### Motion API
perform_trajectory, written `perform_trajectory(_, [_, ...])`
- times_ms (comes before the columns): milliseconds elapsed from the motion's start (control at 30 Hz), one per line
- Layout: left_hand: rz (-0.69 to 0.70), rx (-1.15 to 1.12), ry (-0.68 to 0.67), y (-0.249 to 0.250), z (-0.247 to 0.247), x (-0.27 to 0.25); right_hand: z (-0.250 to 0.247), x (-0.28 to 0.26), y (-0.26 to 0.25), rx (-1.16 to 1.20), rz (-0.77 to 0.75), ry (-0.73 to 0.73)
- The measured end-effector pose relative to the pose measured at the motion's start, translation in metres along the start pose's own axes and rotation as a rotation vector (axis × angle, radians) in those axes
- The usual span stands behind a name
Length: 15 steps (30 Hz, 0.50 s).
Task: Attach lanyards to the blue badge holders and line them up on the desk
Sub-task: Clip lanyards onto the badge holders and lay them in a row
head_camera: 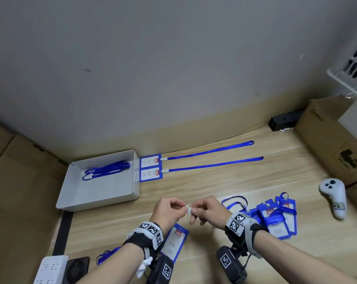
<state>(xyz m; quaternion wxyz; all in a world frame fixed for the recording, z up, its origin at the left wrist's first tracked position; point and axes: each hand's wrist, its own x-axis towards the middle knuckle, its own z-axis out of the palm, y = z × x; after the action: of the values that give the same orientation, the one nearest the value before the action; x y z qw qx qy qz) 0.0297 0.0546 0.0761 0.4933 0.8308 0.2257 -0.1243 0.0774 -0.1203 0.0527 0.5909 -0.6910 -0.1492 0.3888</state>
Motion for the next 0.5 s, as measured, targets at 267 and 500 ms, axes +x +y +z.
perform_trajectory(267, [0.040,0.123,0.054,0.002,0.008,0.001,0.001,0.003,0.005,-0.070,-0.011,0.045])
perform_trajectory(500, [-0.081,-0.058,-0.041,-0.022,0.013,0.009,-0.003,0.014,0.028,-0.080,0.063,0.061])
